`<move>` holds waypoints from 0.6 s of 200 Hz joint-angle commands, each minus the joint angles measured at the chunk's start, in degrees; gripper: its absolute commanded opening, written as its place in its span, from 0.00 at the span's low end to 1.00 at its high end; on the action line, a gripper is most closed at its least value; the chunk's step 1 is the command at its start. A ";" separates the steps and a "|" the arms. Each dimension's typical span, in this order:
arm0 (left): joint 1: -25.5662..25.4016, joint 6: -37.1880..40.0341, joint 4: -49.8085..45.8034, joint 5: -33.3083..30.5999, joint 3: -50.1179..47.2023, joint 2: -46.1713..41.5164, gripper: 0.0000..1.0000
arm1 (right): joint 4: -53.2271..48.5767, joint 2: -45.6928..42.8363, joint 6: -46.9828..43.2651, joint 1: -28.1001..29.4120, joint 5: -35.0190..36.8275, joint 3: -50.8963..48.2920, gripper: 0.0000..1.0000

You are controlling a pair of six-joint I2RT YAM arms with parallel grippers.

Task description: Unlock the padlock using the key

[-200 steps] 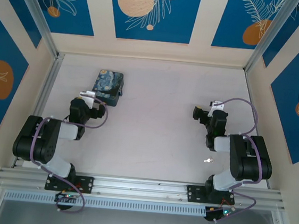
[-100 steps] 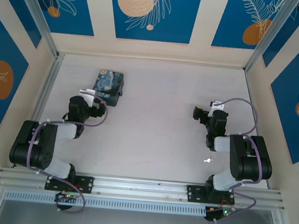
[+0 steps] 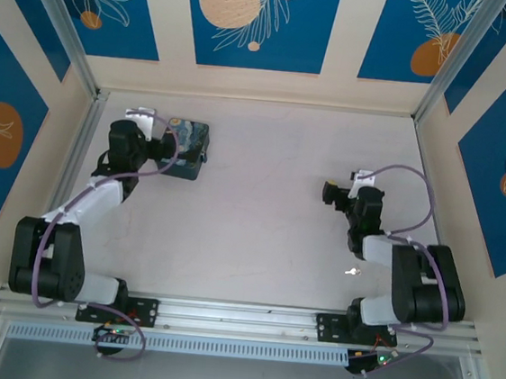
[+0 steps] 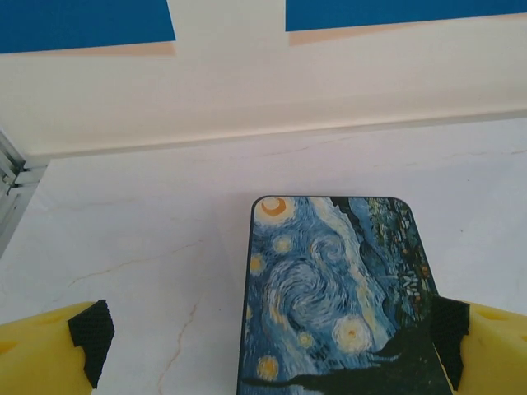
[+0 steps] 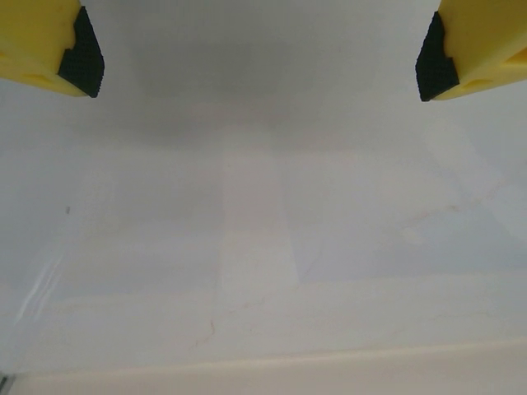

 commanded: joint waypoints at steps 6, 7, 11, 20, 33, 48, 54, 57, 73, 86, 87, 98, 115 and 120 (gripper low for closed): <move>0.99 -1.97 -8.72 0.20 7.79 5.31 1.00 | -22.44 -7.37 7.17 -4.05 -4.75 13.93 0.99; 0.96 -2.05 -9.00 0.21 8.12 5.58 1.00 | -23.40 -7.43 7.99 -4.29 -4.93 14.63 0.99; 0.99 -2.34 -10.21 0.18 9.72 6.74 1.00 | -27.60 -7.44 10.89 -4.87 -5.43 17.24 0.99; 1.10 -3.11 -13.41 0.16 14.16 9.42 1.00 | -36.94 -6.49 16.37 -6.50 -6.55 23.32 0.99; 1.45 -4.57 -18.79 0.78 21.11 13.97 1.00 | -46.18 -3.64 19.61 -8.64 -10.85 30.46 0.99; 2.06 -6.73 -25.20 1.03 29.66 20.00 1.00 | -50.37 -1.42 21.27 -9.38 -15.51 34.57 0.99; 2.37 -7.66 -27.87 1.54 33.59 22.41 1.00 | -51.29 -0.93 21.62 -9.20 -16.57 35.35 0.99; 2.59 -8.07 -29.38 1.88 35.39 23.86 1.00 | -51.63 -0.78 21.98 -9.07 -16.80 35.70 0.99; 3.38 -10.42 -36.44 3.16 45.19 31.03 1.00 | -53.10 -1.04 22.59 -8.26 -18.91 36.09 0.99; 3.83 -11.99 -40.81 4.41 51.97 36.45 1.00 | -54.17 -1.91 23.54 -7.86 -22.23 35.74 0.99; 3.92 -12.07 -41.04 4.47 52.49 36.80 1.00 | -54.25 -1.97 23.61 -7.81 -22.54 35.73 0.99; 4.02 -12.73 -44.55 5.15 57.54 41.07 1.00 | -55.04 -2.87 24.74 -7.17 -25.41 35.24 0.99; 4.19 -13.27 -48.61 6.90 63.44 46.48 1.00 | -56.51 -3.77 25.47 -5.17 -28.88 34.93 0.98; 4.19 -13.45 -49.48 7.58 64.79 47.83 1.00 | -57.16 -4.03 25.56 -4.36 -29.24 34.92 0.97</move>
